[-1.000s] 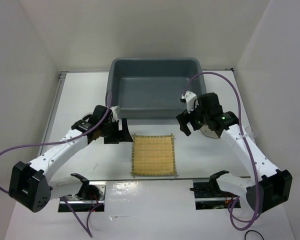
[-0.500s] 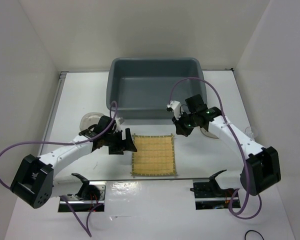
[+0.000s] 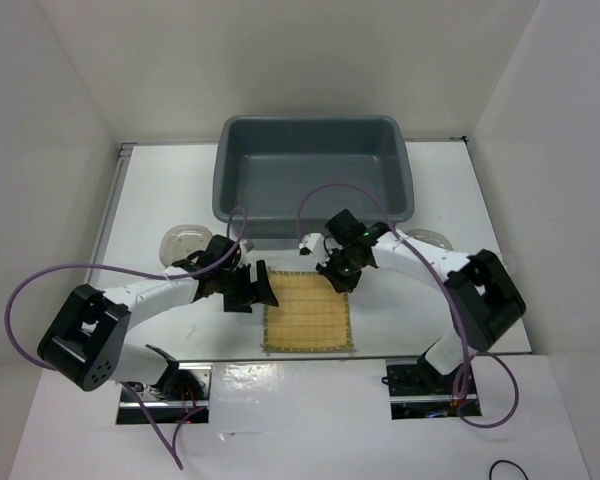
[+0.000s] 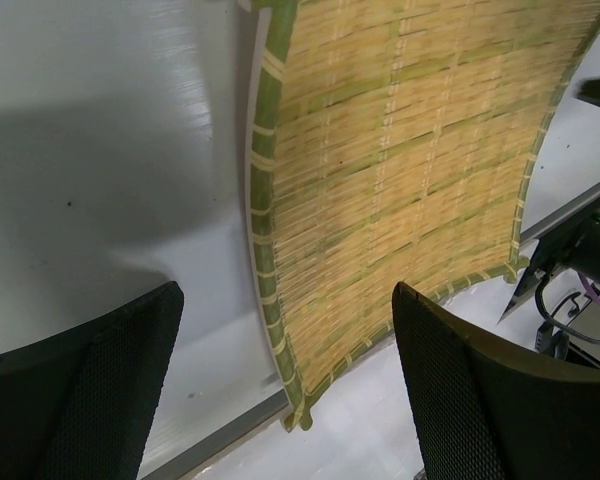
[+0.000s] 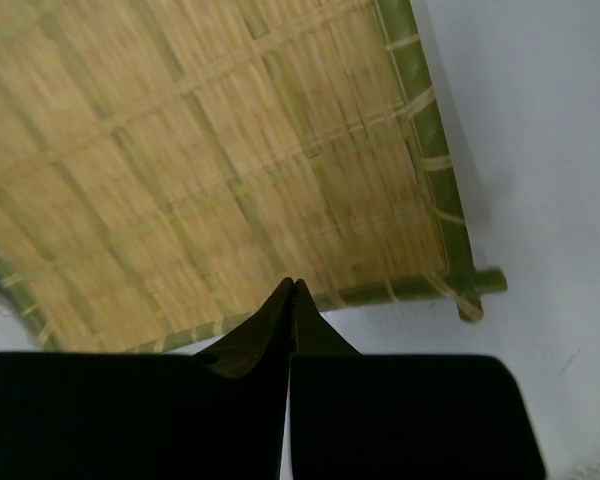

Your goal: Place the mixed dishes into the plastic bin

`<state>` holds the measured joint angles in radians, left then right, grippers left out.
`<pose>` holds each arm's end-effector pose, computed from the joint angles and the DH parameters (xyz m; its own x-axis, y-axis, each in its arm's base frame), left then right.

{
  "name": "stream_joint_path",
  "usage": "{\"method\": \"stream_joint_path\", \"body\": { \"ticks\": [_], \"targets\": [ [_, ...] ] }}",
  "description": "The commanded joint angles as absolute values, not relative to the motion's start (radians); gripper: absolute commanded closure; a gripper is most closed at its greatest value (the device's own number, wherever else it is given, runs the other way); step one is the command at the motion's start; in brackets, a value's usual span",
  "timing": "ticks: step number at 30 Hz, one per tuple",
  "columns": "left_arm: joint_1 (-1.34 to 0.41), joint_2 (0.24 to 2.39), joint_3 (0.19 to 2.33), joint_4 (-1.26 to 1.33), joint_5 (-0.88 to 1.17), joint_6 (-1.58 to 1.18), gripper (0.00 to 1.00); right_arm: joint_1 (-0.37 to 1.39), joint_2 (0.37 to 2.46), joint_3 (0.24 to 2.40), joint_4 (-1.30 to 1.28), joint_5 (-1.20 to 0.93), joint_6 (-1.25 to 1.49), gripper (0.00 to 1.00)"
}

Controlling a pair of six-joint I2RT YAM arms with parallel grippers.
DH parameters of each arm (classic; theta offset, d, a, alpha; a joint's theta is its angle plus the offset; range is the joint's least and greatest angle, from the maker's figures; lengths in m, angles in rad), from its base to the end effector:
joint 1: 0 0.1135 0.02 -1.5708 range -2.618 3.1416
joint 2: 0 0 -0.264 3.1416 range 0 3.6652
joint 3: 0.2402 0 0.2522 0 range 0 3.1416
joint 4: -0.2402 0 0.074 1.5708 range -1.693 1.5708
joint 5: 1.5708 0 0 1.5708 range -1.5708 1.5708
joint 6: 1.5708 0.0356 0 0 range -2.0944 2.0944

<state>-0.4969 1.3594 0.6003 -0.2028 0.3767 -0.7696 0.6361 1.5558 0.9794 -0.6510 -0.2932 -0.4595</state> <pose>0.2090 -0.1282 0.1587 -0.9550 -0.2182 -0.2008 -0.0506 0.7871 -0.6147 0.2276 0.1809 0.1925 -0.3920 -0.8172 -0.4225 -0.9158 0.3903 0.0946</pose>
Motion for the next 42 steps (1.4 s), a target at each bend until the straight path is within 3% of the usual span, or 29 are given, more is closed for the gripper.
{"method": "stream_joint_path", "body": {
  "ticks": [1, 14, 30, 31, 34, 35, 42],
  "targets": [
    [-0.509, 1.361, 0.592, -0.153, 0.390, -0.787, 0.09, 0.653, 1.640, 0.980, -0.581, -0.212, -0.465, 1.00],
    [-0.509, 1.394, 0.583, -0.040, 0.465, -0.805, 0.10, 0.672, 1.733, 0.943, -0.538, -0.187, -0.456, 1.00],
    [-0.564, 1.525, 0.499, 0.419, 0.638, -0.906, 0.35, 0.672, 1.726, 0.925, -0.511, -0.227, -0.476, 1.00],
    [-0.578, 1.525, 0.499, 0.429, 0.647, -0.907, 0.38, 0.672, 1.726, 0.916, -0.511, -0.227, -0.476, 1.00],
    [-0.589, 1.500, 0.518, 0.417, 0.647, -0.907, 0.71, 0.672, 1.707, 0.907, -0.511, -0.227, -0.476, 1.00],
    [-0.598, 1.480, 0.518, 0.391, 0.647, -0.907, 0.98, 0.672, 1.692, 0.907, -0.511, -0.227, -0.476, 1.00],
    [-0.598, 1.341, 0.624, 0.036, 0.604, -0.810, 1.00, 0.672, 1.453, 0.905, -0.593, -0.131, -0.485, 1.00]
  ]
}}
